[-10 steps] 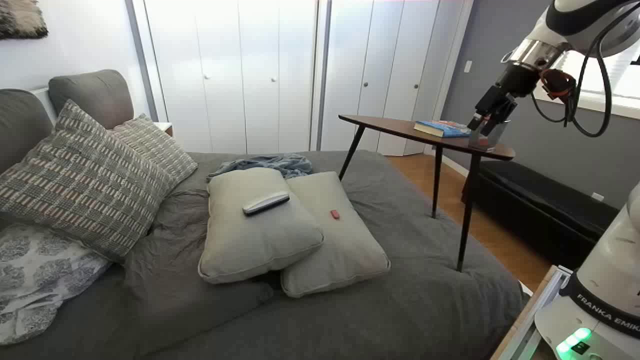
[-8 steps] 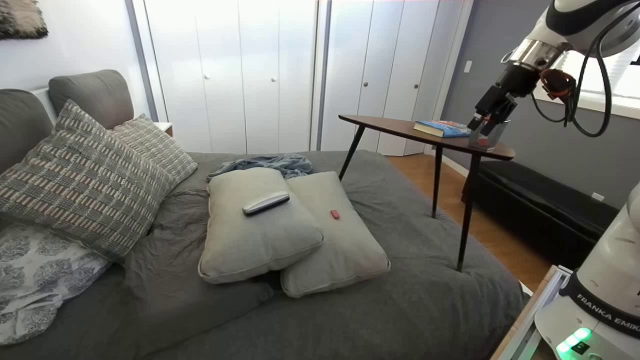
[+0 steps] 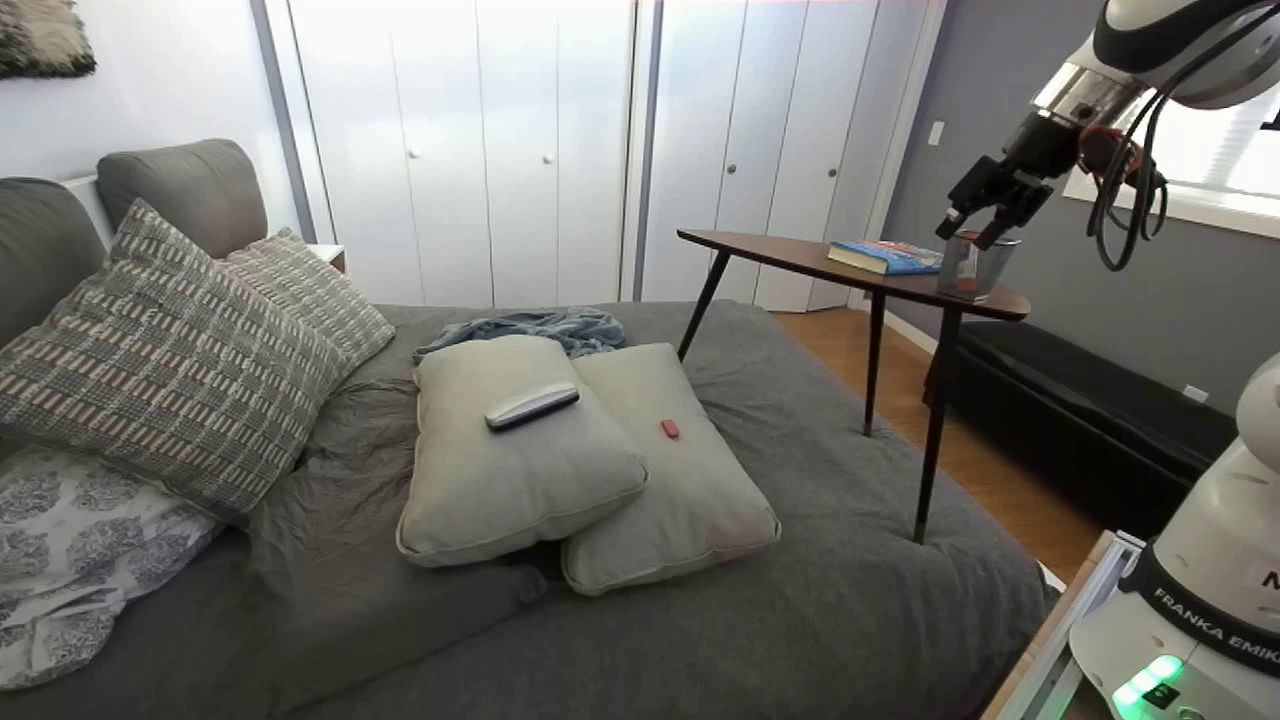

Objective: Pick up the glue stick and put it on the left gray pillow

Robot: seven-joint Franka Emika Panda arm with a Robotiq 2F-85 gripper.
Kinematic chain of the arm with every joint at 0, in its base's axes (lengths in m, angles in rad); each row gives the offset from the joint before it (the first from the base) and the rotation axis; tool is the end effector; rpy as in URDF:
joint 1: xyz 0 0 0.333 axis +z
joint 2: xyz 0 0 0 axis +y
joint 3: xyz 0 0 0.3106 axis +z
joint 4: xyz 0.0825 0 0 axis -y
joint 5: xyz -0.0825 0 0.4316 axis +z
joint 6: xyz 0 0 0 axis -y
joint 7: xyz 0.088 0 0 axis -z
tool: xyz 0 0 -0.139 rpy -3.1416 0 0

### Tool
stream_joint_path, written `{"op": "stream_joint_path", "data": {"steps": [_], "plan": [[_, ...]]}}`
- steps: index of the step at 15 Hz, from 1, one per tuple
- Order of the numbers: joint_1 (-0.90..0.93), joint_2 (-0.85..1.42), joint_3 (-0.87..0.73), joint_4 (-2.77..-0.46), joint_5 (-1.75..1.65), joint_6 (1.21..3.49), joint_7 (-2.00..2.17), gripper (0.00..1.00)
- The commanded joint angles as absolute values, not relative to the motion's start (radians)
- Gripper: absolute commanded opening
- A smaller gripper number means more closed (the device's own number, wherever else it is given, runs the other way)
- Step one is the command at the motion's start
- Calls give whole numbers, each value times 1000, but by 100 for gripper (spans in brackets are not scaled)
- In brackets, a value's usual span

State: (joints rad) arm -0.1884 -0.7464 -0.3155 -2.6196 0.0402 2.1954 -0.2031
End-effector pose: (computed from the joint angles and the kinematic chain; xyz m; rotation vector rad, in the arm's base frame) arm 0.3707 -0.1922 0.4507 -2.9239 0.3988 -0.5314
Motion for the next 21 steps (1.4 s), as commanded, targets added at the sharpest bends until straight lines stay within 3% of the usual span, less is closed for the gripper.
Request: {"op": "stream_joint_path", "data": {"steps": [1, 8, 13, 14, 21], "plan": [[-288, -716, -266, -2569, -30, 2270, -103, 100], [-504, -628, -289, -2457, -196, 2329, 34, 100], [-493, -642, -302, -2466, -177, 2314, 5, 100], [-544, -592, -234, -2429, -192, 2261, 163, 100], [-535, -391, -231, -2201, -151, 2133, 472, 100]]}}
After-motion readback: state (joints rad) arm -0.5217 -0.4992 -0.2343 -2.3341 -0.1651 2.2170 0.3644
